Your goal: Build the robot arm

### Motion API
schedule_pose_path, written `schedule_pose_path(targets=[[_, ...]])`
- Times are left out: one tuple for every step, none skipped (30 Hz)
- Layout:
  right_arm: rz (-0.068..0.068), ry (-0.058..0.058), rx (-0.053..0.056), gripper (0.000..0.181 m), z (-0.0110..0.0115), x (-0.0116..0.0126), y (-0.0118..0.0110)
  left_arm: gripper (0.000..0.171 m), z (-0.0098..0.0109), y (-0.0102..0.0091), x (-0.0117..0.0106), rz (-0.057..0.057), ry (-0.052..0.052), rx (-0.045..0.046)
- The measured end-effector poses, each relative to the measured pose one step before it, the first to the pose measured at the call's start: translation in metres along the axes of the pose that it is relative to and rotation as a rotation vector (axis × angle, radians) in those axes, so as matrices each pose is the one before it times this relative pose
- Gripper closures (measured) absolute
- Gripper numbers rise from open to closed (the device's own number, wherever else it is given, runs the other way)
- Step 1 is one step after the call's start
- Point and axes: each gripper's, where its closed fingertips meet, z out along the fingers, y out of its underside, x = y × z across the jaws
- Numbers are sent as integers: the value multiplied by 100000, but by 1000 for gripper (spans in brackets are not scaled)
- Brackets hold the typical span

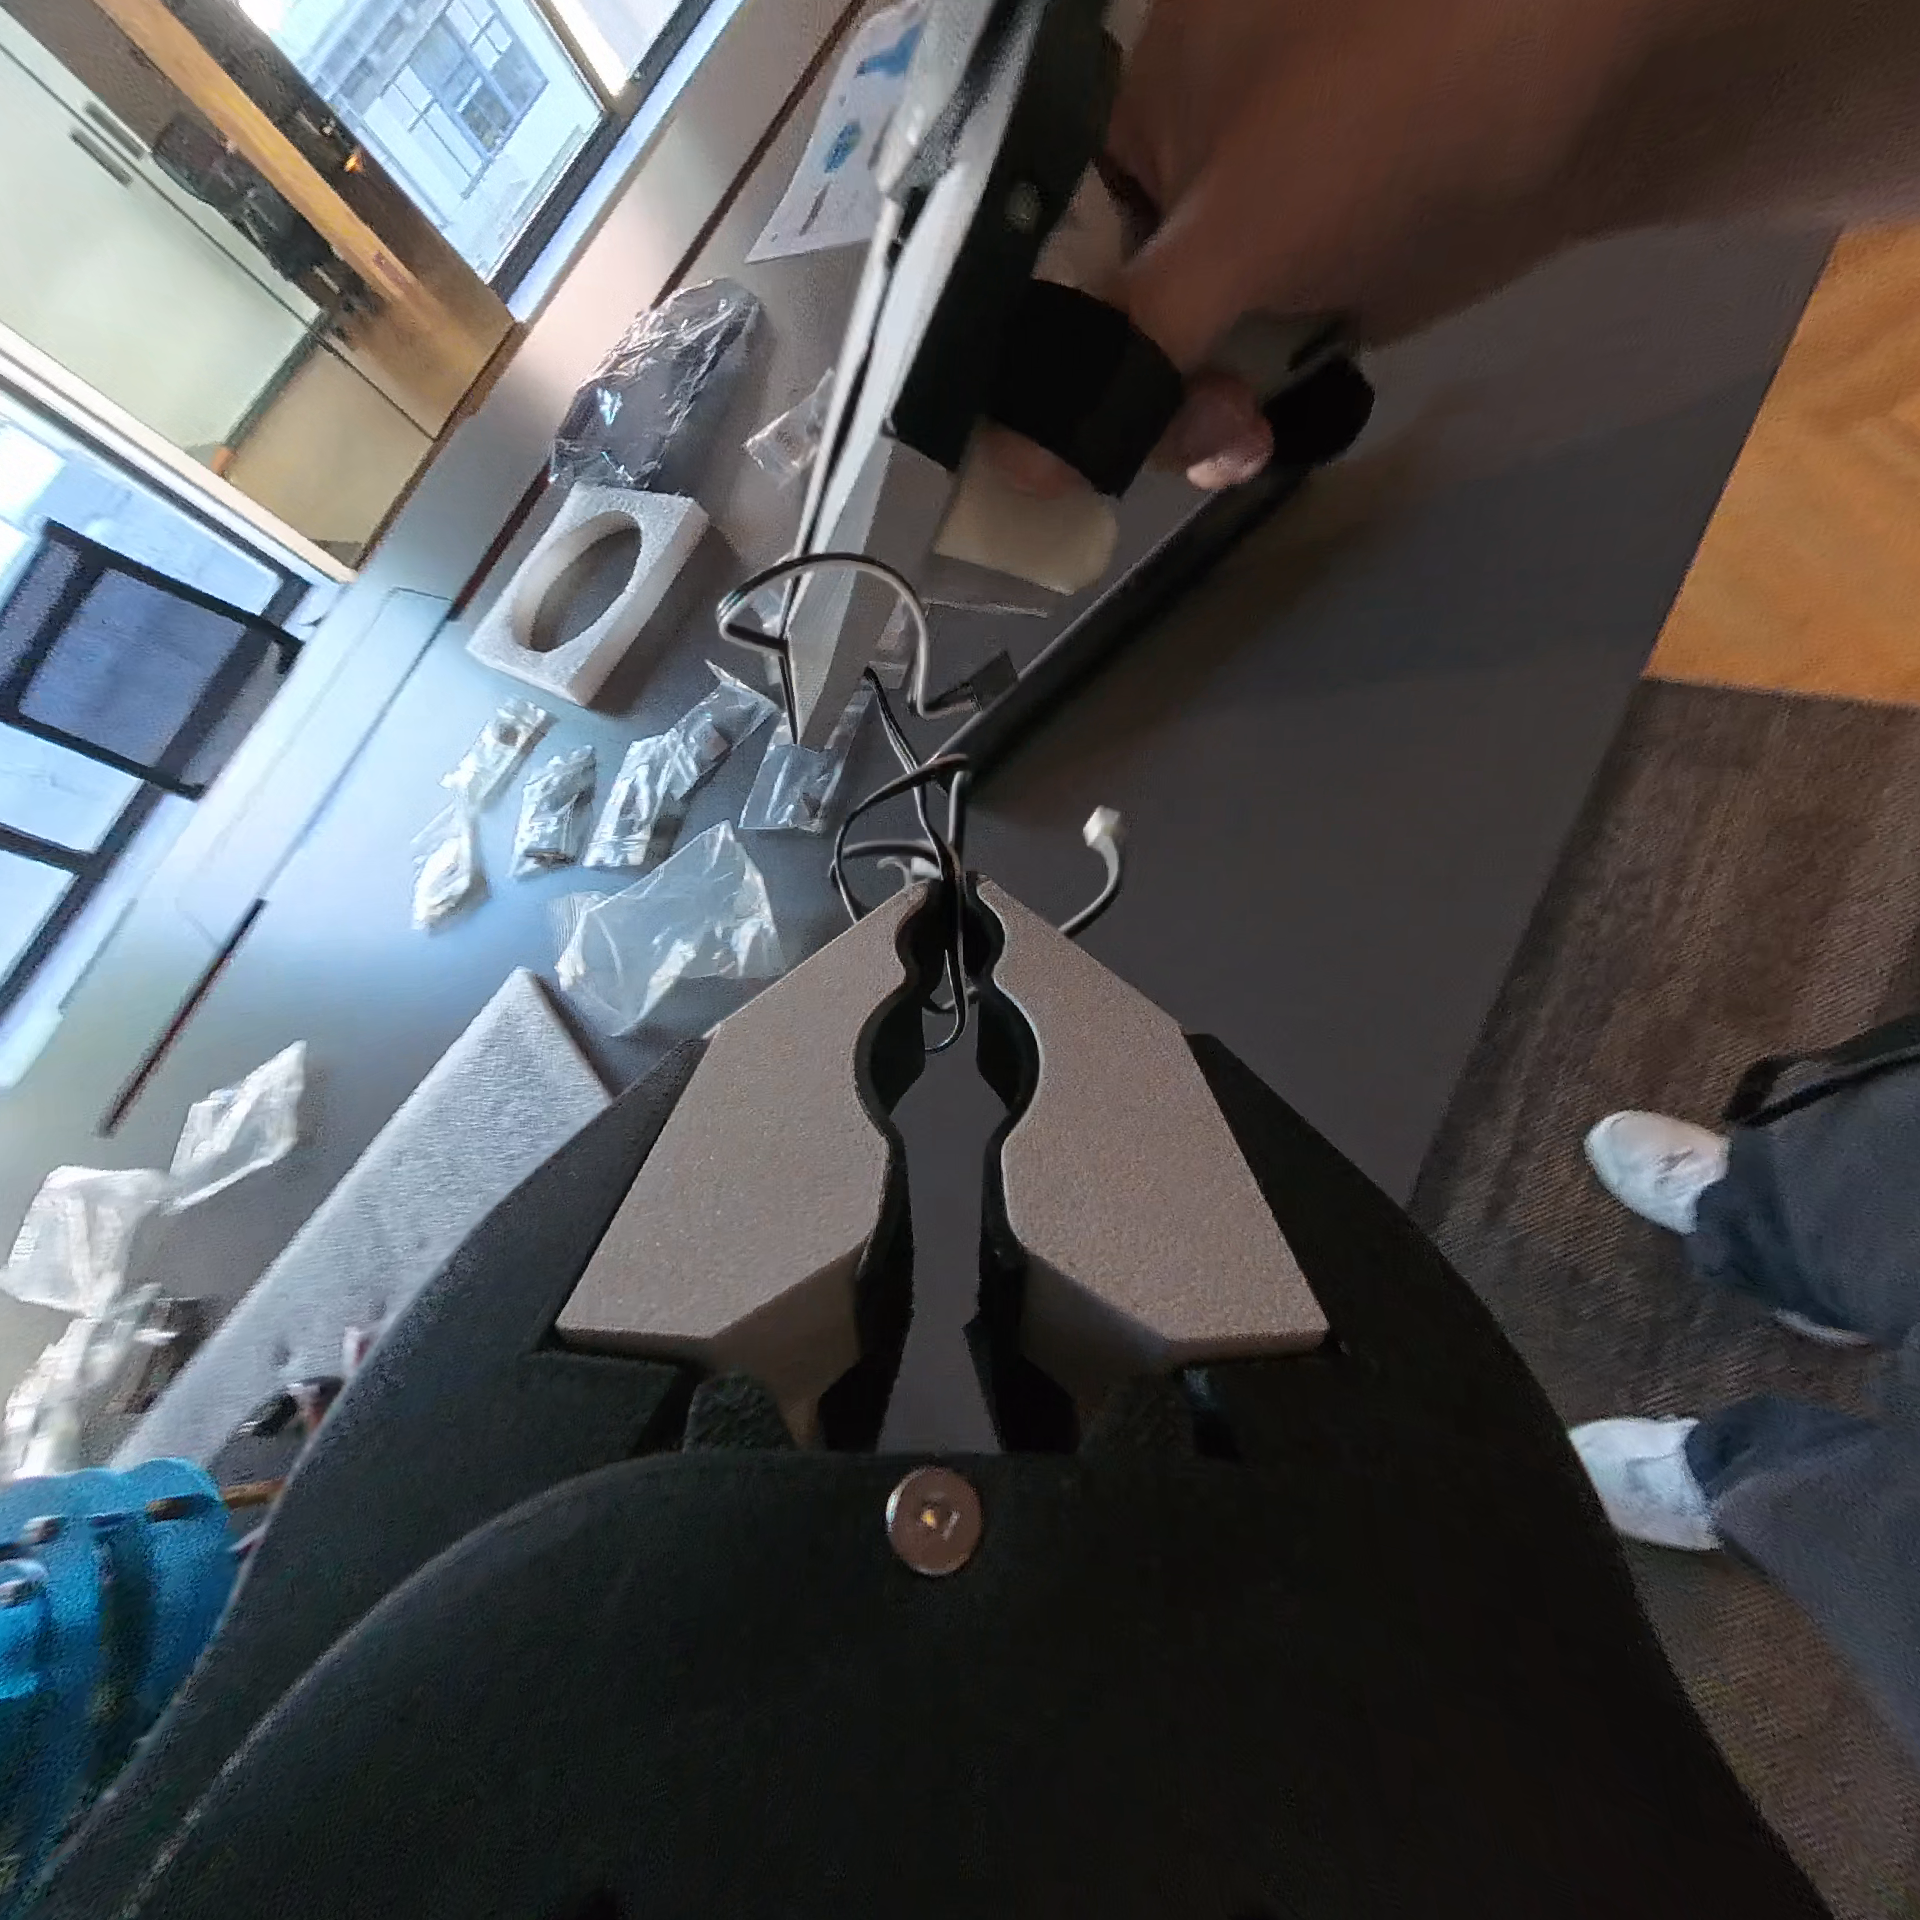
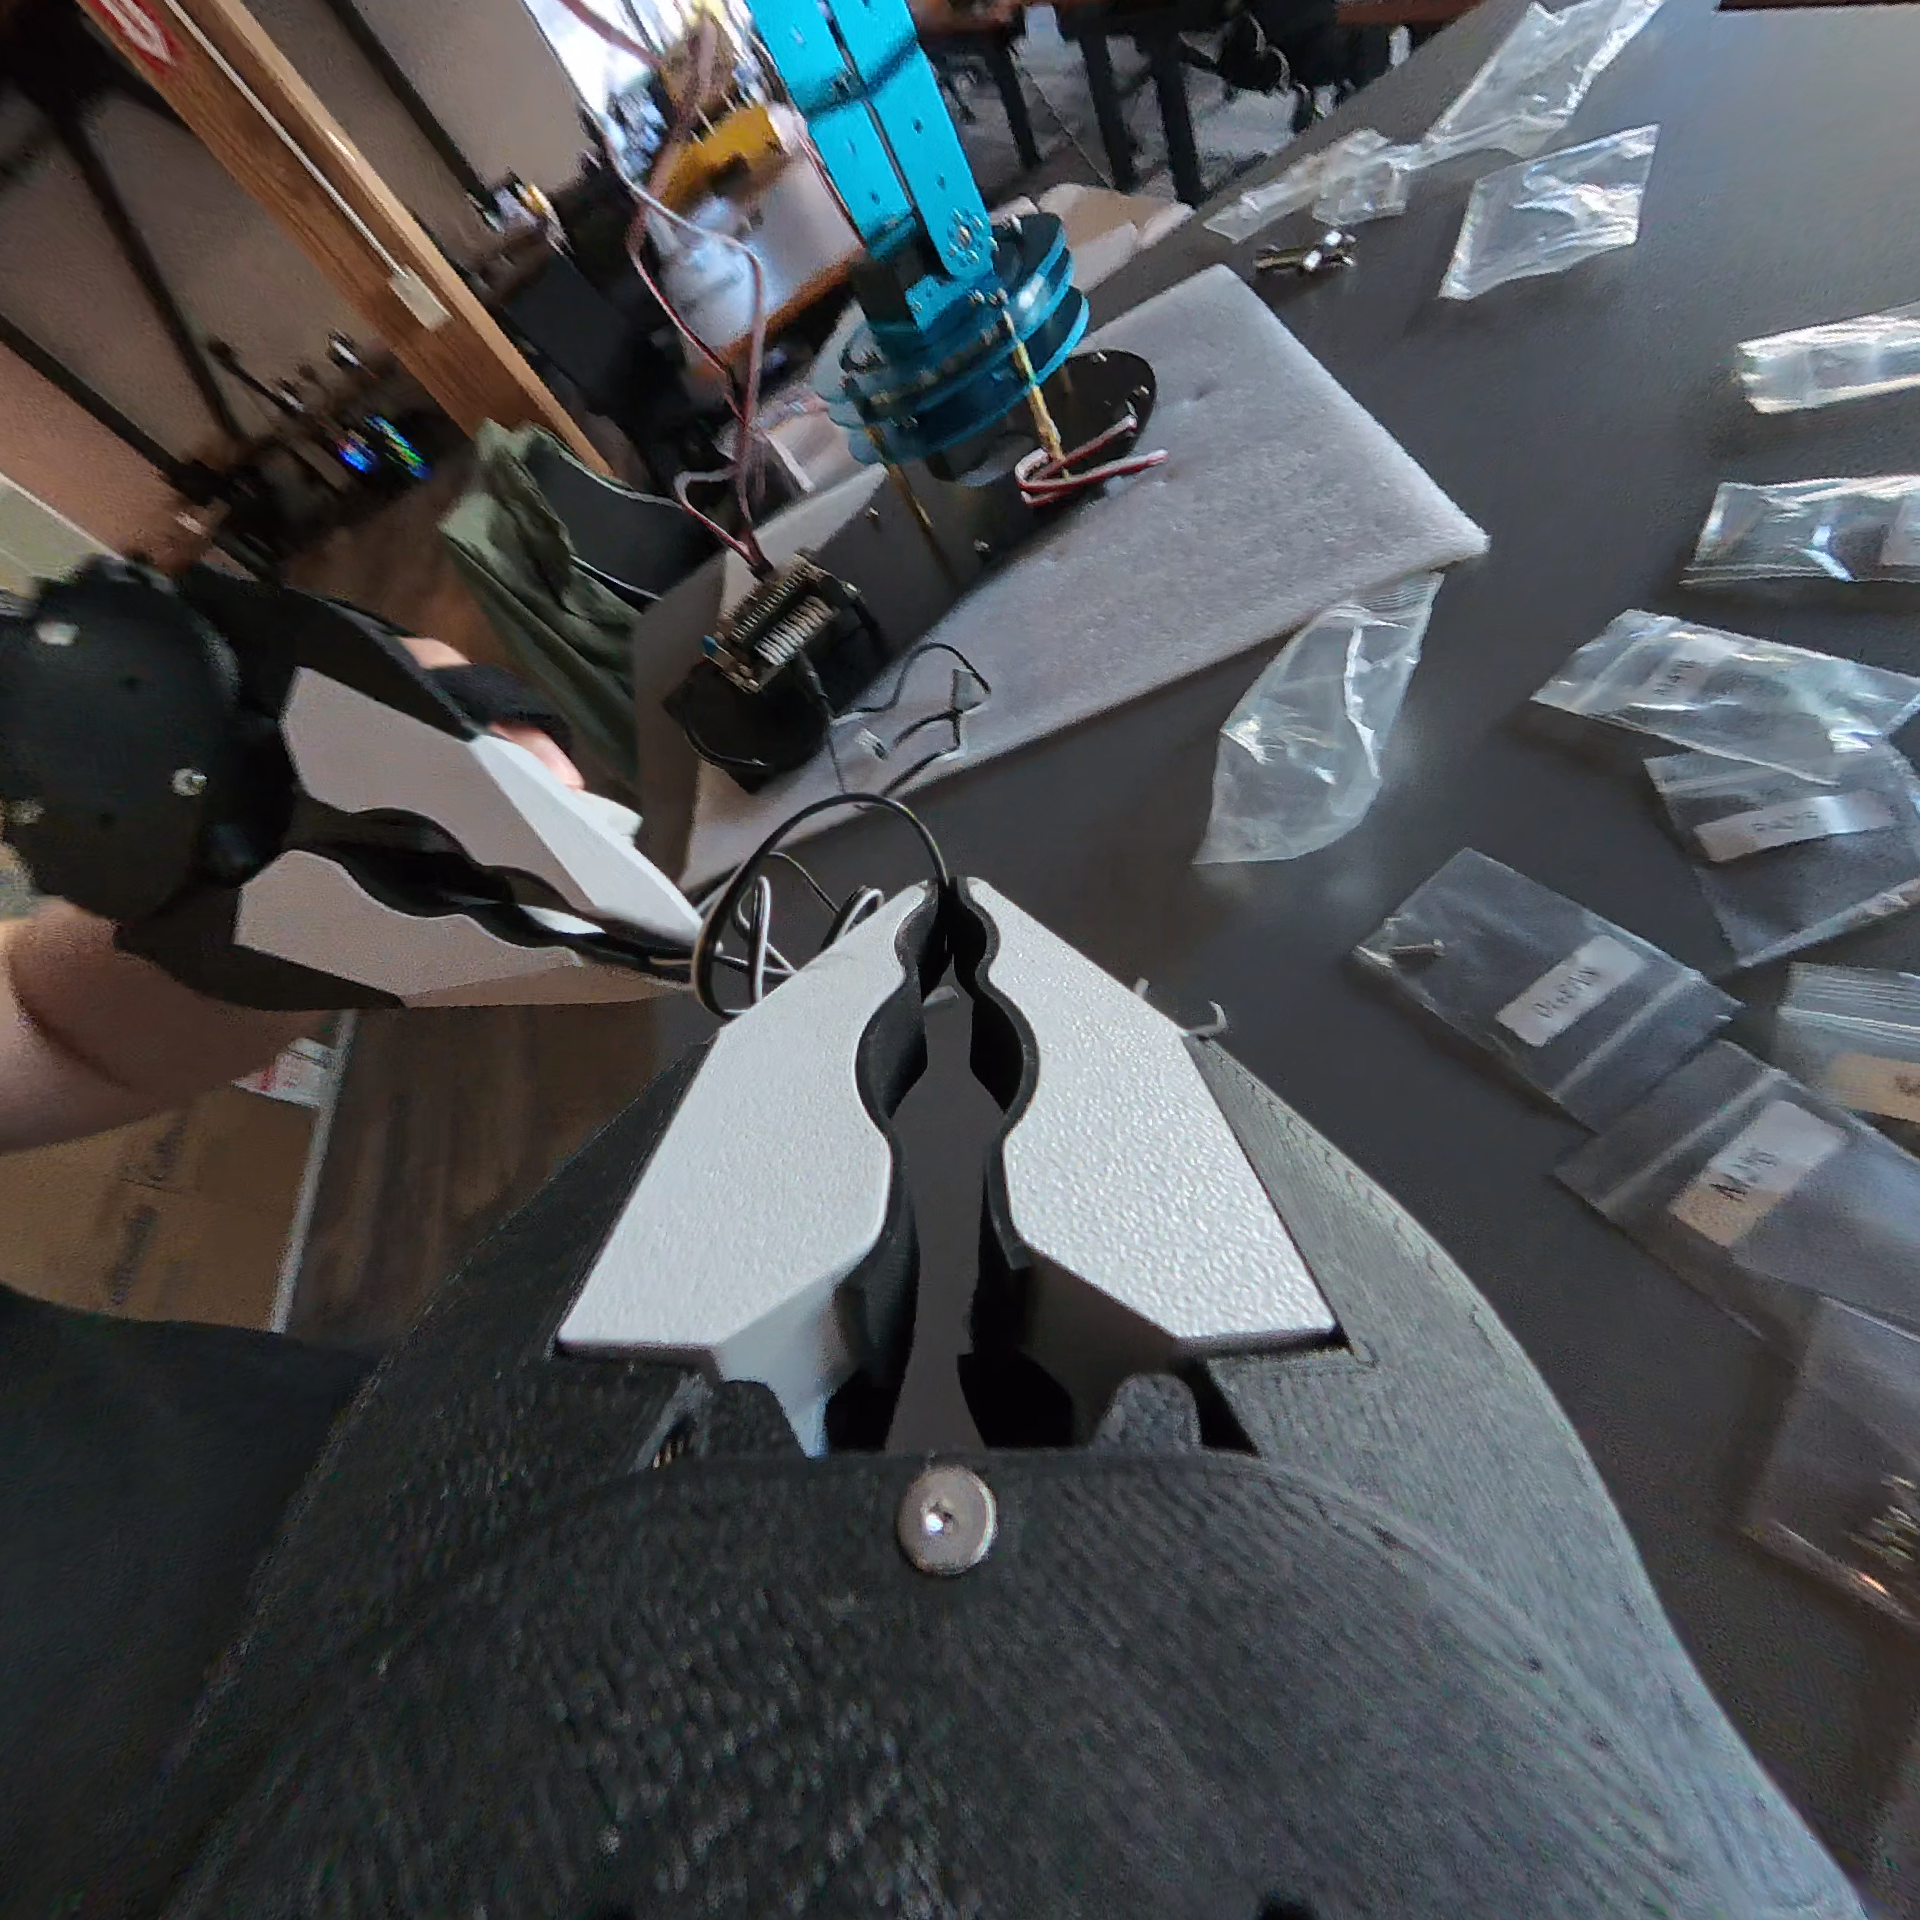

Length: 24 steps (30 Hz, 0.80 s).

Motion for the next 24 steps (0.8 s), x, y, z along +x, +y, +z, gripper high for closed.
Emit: schedule_pose_path(targets=[[1554,-3153,2912,181,-7,-392,-244,171,-278,-245,-36,-3442,1299,2148],[1404,-3818,3580,181,-30,-418,-349,171,-214,-215,-186,-2536,73,1982],[1654,-4123,3201,181,-45,-401,-318,171,-149,-102,-241,-1543,-306,1276],[1954,-3278,2287,181,-58,-241,-224,171,-68,33,-142,-805,95,459],[1474,-2193,1339,181,-47,-92,-122,171,21,201,-37,-855,640,-507],[769,-1903,636,181,-23,-107,-48,171,82,380,41,-1869,1231,-1563],[390,-1609,152,181,2,-138,0,165,79,442,154,-3081,2377,-2107],[39,-351,-417,181,9,-5,45,156,-56,307,227,-3692,3310,-1094],[-593,23,-544,181,-13,-33,40,152,-287,-24,151,-3703,3266,1260],[-1086,-662,-104,181,-26,-209,-71,152,-511,-359,-20,-3685,2750,3241],[-1047,-822,55,181,-53,-280,-118,154,-614,-568,-189,-3635,2123,3964],[-947,-706,-180,181,-80,-268,-123,156,-610,-643,-309,-3061,1772,3668],[-807,-782,-314,181,-83,-299,-160,157,-513,-593,-313,-2206,1857,2672],[-823,-862,-336,181,-118,-325,-191,157,-366,-475,-299,-1437,1865,1277],[-999,-653,-365,181,-116,-315,-240,155,-205,-374,-232,-599,1986,154],[-1028,-400,-532,181,-141,-289,-244,154,-90,-414,-217,643,1636,229],[-1144,-583,-627,181,-134,-334,-264,154,-22,-508,-152,1899,1641,1129],[-1262,-764,-747,181,-118,-395,-250,155,55,-456,-16,1813,2554,795],[-1250,-603,-882,181,-116,-366,-228,156,68,-431,16,656,3030,162],[-1095,-10,-1178,181,-108,-297,-181,157,56,-625,84,-276,3617,1121],[-1244,167,-1221,181,-93,-277,-149,158,50,-832,166,-903,4090,2394],[-1413,-255,-1028,181,-84,-355,-162,159,126,-803,250,-987,4583,2273],[-1434,-320,-814,181,-76,-362,-161,159,260,-528,353,-850,5199,740],[-1362,-426,-643,181,-58,-361,-155,158,391,-151,217,-943,4379,-1383]])
